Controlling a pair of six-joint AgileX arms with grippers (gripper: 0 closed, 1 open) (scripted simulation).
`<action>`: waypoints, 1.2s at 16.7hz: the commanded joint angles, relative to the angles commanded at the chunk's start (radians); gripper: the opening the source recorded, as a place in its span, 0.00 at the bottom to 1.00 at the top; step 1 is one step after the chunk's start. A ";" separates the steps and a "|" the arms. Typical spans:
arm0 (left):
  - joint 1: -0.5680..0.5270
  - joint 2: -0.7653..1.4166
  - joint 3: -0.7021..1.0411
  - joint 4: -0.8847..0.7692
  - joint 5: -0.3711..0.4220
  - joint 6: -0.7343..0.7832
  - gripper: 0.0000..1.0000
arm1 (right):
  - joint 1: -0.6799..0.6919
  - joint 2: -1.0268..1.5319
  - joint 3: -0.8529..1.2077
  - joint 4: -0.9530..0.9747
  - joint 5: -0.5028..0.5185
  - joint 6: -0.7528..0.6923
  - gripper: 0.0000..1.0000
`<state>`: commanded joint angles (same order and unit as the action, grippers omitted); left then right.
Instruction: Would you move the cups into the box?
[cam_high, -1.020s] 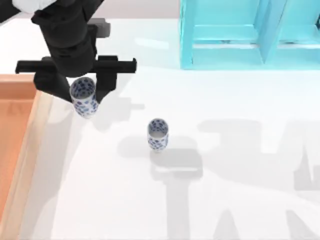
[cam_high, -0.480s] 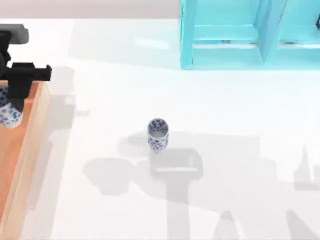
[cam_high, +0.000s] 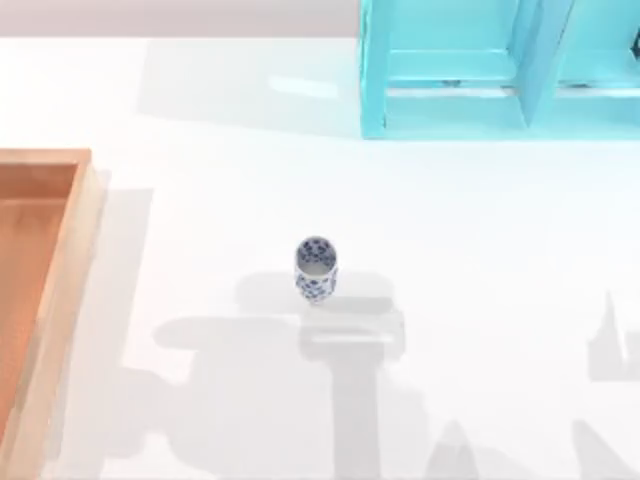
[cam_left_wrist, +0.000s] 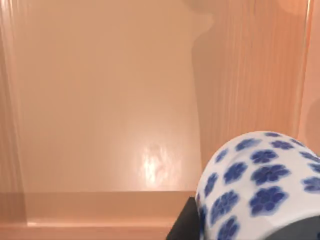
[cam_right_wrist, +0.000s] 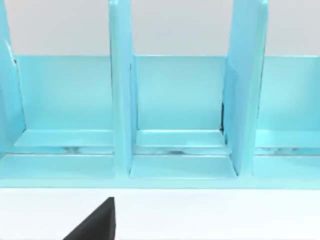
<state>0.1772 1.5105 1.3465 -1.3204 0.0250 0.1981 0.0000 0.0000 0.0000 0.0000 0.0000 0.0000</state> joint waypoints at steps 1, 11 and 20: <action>0.048 -0.025 -0.024 -0.003 0.001 0.046 0.00 | 0.000 0.000 0.000 0.000 0.000 0.000 1.00; 0.266 -0.165 -0.157 -0.013 0.021 0.261 0.00 | 0.000 0.000 0.000 0.000 0.000 0.000 1.00; 0.261 -0.150 -0.296 0.144 0.020 0.258 0.00 | 0.000 0.000 0.000 0.000 0.000 0.000 1.00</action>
<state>0.4385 1.3601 1.0501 -1.1762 0.0446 0.4560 0.0000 0.0000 0.0000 0.0000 0.0000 0.0000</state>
